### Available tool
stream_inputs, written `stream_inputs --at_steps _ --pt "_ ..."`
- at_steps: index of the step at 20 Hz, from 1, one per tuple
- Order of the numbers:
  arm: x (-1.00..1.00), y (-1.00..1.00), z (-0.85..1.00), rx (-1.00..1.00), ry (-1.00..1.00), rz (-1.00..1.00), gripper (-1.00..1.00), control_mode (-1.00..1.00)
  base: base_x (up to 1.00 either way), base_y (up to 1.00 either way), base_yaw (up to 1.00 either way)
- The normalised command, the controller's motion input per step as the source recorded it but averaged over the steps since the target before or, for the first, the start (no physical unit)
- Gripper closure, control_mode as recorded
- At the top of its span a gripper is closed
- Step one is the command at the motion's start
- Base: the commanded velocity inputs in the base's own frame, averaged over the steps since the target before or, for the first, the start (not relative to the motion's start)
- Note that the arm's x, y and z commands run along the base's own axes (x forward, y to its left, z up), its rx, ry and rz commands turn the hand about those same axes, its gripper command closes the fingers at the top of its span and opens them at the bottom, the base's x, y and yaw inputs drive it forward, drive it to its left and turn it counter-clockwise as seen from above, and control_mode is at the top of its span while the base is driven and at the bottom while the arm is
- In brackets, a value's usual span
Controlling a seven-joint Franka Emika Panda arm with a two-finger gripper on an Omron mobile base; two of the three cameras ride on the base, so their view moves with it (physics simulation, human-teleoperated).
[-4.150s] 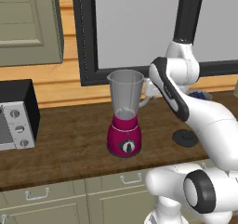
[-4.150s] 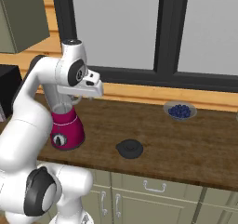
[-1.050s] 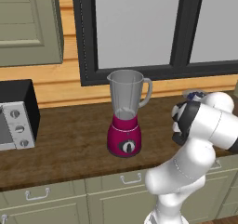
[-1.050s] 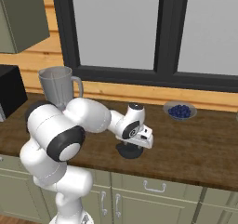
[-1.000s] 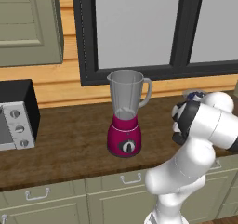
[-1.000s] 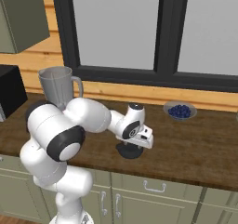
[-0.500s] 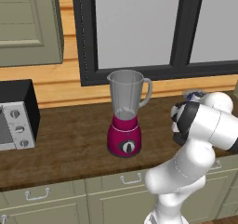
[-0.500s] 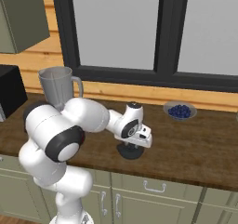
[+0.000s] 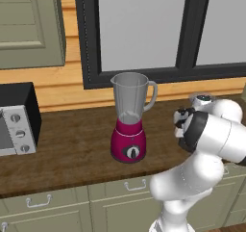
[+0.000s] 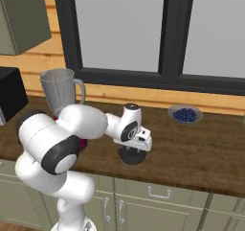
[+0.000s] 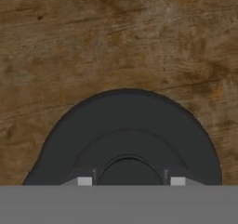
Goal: Close the lid blender by securely placing the lid on top.
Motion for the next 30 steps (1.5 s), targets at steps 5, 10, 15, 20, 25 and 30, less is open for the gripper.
stream_inputs --at_steps 5,10,15,20,25,30 --pt "-0.70 0.00 0.98 0.00 -0.07 0.00 1.00 -1.00 0.00 0.00 0.00" --pt "-0.57 0.05 1.00 0.00 -0.03 0.00 1.00 -1.00 0.00 0.00 0.00" --pt "-0.16 0.15 1.00 -0.02 -0.03 0.00 1.00 -1.00 0.00 0.00 0.00" --pt "-0.10 0.05 1.00 0.00 -0.02 0.00 1.00 -1.00 0.00 0.00 0.00" --pt "-0.01 0.21 1.00 0.00 0.02 0.00 1.00 -1.00 0.00 0.00 0.00" --pt "0.00 0.67 1.00 0.02 0.02 -0.05 1.00 -1.00 0.00 0.00 0.00"
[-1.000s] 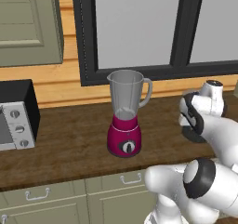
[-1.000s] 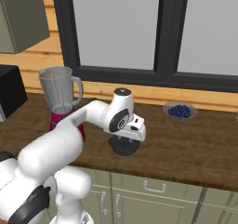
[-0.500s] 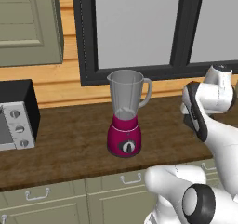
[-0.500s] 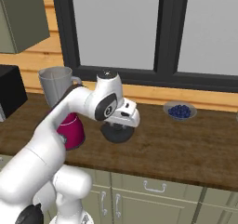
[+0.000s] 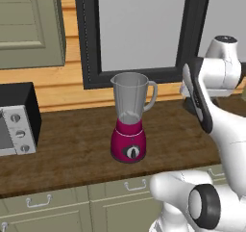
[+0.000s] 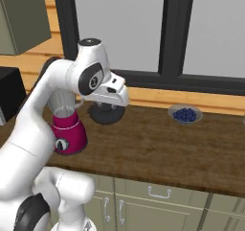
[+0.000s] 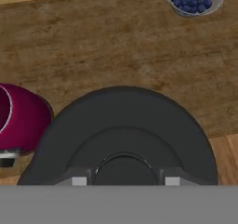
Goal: Close the lid blender by securely placing the lid on top.
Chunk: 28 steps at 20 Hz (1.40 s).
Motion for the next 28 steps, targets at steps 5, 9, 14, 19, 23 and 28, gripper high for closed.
stream_inputs --at_steps 5,9,14,19,23,28 --pt "0.00 0.77 1.00 0.02 0.00 -0.13 1.00 -1.00 0.00 0.00 0.00" --pt "0.00 0.76 1.00 0.03 0.00 -0.18 1.00 -1.00 0.00 0.00 0.00" --pt "0.16 0.58 0.68 0.11 0.00 -0.20 1.00 -1.00 0.00 0.00 0.00" --pt "0.49 0.61 0.24 0.10 0.00 -0.18 1.00 -1.00 0.00 0.00 0.00" --pt "0.43 0.64 -0.08 0.01 0.00 -0.15 1.00 -1.00 0.00 0.00 0.00" --pt "0.19 0.33 -0.33 0.00 0.00 -0.04 1.00 -1.00 0.00 0.00 0.00"
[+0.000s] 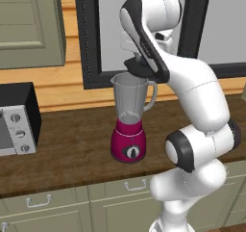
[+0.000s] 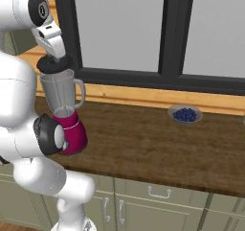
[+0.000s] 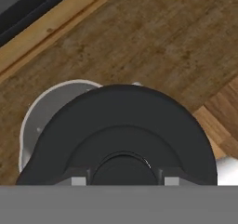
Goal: Close the lid blender by securely placing the lid on top.
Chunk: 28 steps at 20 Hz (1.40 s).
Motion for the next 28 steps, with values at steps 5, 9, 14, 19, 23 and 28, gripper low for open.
stream_inputs --at_steps 5,9,14,19,23,28 --pt "0.13 0.04 -0.40 0.01 0.00 0.06 1.00 -1.00 0.00 0.00 0.00" --pt "0.04 0.00 -0.18 0.07 0.00 0.25 1.00 -1.00 0.00 0.00 0.00" --pt "0.27 0.09 -0.09 0.02 0.00 0.18 1.00 -1.00 0.00 0.00 0.00" --pt "0.49 0.17 -0.09 0.00 0.00 0.15 1.00 -1.00 0.00 0.00 0.00" --pt "0.27 0.13 -0.03 0.00 0.00 0.19 1.00 -1.00 0.00 0.00 0.00" --pt "0.25 0.06 -0.14 0.00 0.00 0.23 1.00 -1.00 0.00 0.00 0.00"
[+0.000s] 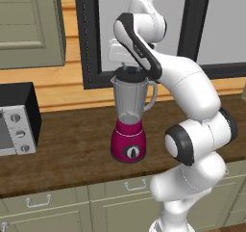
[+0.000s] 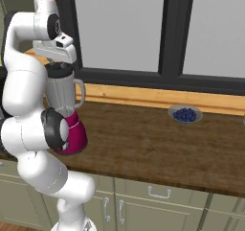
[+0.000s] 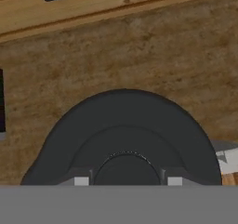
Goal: Close the lid blender by securely placing the lid on top.
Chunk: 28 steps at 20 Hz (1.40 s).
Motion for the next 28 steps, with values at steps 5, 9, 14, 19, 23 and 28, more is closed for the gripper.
stream_inputs --at_steps 5,9,14,19,23,28 --pt "0.06 0.03 -0.26 -0.03 -0.07 0.26 1.00 -1.00 0.00 0.00 0.00" --pt "0.00 0.00 -0.37 -0.03 -0.09 0.26 1.00 -1.00 0.00 0.00 0.00" --pt "0.02 0.00 -0.35 -0.03 -0.09 0.22 1.00 -1.00 0.00 0.00 0.00" --pt "0.28 0.00 -0.40 -0.02 -0.06 0.22 1.00 -1.00 0.00 0.00 0.00" --pt "0.13 0.00 -0.23 0.00 -0.04 0.20 1.00 -1.00 0.00 0.00 0.00" --pt "0.00 0.00 0.00 0.00 0.00 0.05 -1.00 -1.00 0.00 0.00 0.00"
